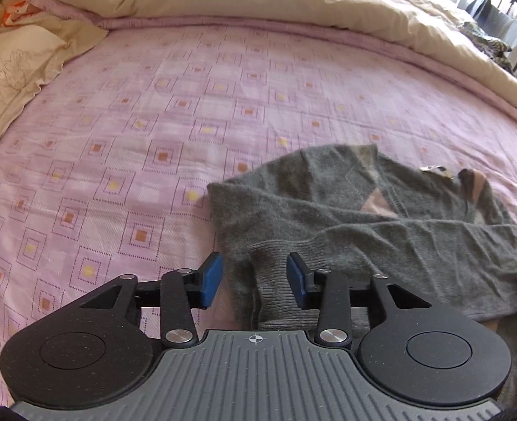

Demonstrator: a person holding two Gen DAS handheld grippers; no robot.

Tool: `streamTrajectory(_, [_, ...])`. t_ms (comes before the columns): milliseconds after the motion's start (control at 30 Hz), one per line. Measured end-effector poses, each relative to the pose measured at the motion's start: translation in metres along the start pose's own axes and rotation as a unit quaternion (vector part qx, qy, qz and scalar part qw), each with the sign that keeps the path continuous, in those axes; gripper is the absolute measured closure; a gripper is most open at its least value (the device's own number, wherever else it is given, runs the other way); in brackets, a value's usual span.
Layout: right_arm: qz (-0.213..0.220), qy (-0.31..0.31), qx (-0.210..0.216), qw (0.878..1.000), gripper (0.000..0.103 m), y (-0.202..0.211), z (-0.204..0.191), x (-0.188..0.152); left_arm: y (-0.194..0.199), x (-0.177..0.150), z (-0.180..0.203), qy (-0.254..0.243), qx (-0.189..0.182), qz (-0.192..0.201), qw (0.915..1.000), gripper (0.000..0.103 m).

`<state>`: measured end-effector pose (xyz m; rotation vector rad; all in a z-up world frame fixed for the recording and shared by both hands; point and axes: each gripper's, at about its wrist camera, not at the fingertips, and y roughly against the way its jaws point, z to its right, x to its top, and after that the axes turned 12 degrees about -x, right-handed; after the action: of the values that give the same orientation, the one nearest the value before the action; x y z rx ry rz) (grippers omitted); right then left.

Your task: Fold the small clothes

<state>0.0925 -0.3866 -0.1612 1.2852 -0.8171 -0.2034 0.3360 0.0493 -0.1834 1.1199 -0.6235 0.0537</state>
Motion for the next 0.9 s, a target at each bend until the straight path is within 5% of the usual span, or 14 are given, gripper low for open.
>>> streamTrajectory(133, [0.048, 0.024, -0.004, 0.999, 0.003, 0.014, -0.011, 0.018, -0.003, -0.001, 0.011, -0.015, -0.018, 0.005, 0.9997, 0.056])
streamTrajectory(400, [0.060, 0.078, -0.016, 0.995, 0.003, -0.030, -0.065, 0.079, -0.046, -0.013, 0.016, 0.000, -0.015, -0.045, 0.9989, 0.052])
streamTrajectory(600, [-0.015, 0.085, -0.079, 0.993, 0.000, -0.089, -0.081, 0.097, -0.057, -0.013, 0.017, -0.017, -0.023, -0.050, 0.9983, 0.022])
streamTrajectory(733, [-0.009, 0.056, -0.072, 0.996, 0.000, -0.093, -0.071, 0.100, -0.064, -0.013, 0.028, -0.049, -0.023, -0.065, 0.9964, 0.001])
streamTrajectory(900, [-0.005, 0.069, -0.057, 0.996, 0.001, -0.090, -0.062, 0.100, -0.069, -0.014, 0.034, -0.062, -0.011, -0.058, 0.9964, 0.000])
